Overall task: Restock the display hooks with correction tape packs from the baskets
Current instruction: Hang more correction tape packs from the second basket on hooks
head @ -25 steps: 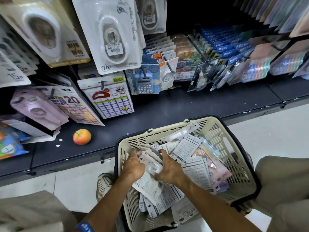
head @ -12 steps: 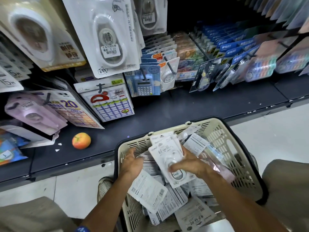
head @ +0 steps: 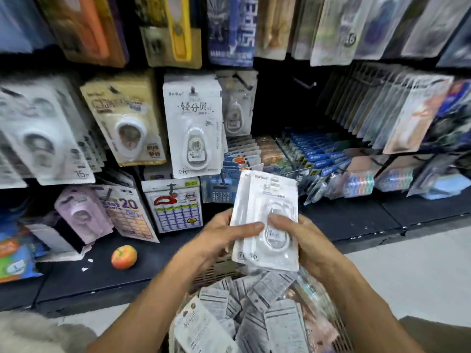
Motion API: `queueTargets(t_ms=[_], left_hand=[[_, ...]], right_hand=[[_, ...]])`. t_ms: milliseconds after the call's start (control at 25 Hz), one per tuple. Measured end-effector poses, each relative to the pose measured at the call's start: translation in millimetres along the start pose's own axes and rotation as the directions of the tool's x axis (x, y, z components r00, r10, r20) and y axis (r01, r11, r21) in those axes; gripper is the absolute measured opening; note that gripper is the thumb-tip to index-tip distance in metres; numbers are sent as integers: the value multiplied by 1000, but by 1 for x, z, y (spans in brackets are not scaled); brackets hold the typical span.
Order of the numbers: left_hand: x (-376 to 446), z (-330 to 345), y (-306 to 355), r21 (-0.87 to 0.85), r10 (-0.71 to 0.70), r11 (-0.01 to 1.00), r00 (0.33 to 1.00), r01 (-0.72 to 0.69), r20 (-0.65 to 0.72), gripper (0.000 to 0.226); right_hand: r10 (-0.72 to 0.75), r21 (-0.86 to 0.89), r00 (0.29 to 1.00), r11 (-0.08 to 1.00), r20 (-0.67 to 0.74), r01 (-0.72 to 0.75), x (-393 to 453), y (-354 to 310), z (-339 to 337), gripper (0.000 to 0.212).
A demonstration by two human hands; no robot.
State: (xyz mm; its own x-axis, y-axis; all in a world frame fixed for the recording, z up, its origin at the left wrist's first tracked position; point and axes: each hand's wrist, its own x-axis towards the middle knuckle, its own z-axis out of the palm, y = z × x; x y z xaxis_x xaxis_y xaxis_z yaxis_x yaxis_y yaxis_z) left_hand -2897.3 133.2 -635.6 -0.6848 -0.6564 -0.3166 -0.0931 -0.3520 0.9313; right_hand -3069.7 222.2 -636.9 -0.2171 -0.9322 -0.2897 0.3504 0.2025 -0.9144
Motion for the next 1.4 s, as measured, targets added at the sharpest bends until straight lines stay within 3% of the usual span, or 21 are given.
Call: queueTargets(t_ms=[40,160,320,480,560,640,800,920,1080,1160,1200,1280,1320,1400], left_hand=[[-5,-1,22,20,40,999,999,-40,3,65],[-27,-9,85,56,173,984,985,-172,-19,71],[-58,-31,149,183,302,940,952,-289,-48,75],[-81,-57,157,193,427,902,865,-387,-264,69],[-87,-67,157,152,458,889,833,-432,-311,64],[-88,-72,160,128,484,874,822,-469,-300,65],[-84,-70,161,113,510,859,812,-500,-283,74],[-80,-68,160,87,506,859,809,-505,-298,72],[-75,-63,157,92,509,856,798,-509,-323,75],[-70,-57,153,96,512,853,784,-513,-350,73],[-67,-53,151,95,512,852,779,-515,-363,73],[-61,-46,146,88,498,859,783,-505,-373,72],[-59,-41,144,67,483,866,797,-495,-362,71],[-57,-34,142,21,451,882,828,-471,-333,61]], right_hand=[[-82,1,996,997,-35,82,-3,-20,6,75],[-360,-65,929,933,-91,355,-10,-74,23,50],[-489,-44,867,872,-96,487,-6,-119,42,48],[-478,-197,878,864,-34,463,11,-144,54,45],[-468,-309,877,854,-105,419,19,-148,61,51],[-517,-417,829,815,-211,402,26,-147,67,46],[-625,-534,753,716,-203,450,27,-137,69,43],[-675,-580,686,684,-272,442,25,-128,67,44],[-633,-641,728,678,-263,359,35,-134,73,20],[-631,-750,749,592,-203,295,31,-134,81,38],[-635,-716,760,595,-141,364,26,-131,86,44],[-565,-415,824,740,46,530,10,-120,102,54],[-524,-298,843,791,120,534,6,-115,106,59],[-528,-185,841,820,117,541,4,-110,110,55]])
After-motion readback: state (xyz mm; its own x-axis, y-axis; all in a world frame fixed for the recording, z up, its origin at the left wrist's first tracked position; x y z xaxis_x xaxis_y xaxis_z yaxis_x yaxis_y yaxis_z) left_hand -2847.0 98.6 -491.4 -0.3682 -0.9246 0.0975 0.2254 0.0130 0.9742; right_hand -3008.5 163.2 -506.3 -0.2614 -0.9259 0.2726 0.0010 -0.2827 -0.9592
